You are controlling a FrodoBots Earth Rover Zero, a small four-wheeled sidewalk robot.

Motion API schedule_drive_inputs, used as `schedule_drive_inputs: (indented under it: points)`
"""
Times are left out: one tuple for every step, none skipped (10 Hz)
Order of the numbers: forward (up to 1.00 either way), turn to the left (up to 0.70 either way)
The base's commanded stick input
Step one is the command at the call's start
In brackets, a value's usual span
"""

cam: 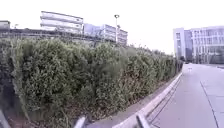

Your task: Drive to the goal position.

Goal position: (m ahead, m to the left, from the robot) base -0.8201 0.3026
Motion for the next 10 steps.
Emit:
schedule_drive_inputs:
  points:
    - [0.00, 0.00]
    - [0.00, 0.00]
    - [0.00, 0.00]
    - [0.00, 0.00]
    - [0.00, 0.00]
    - [0.00, 0.00]
    - [0.00, 0.00]
    - [0.00, -0.31]
    - [0.00, -0.70]
    - [0.00, -0.70]
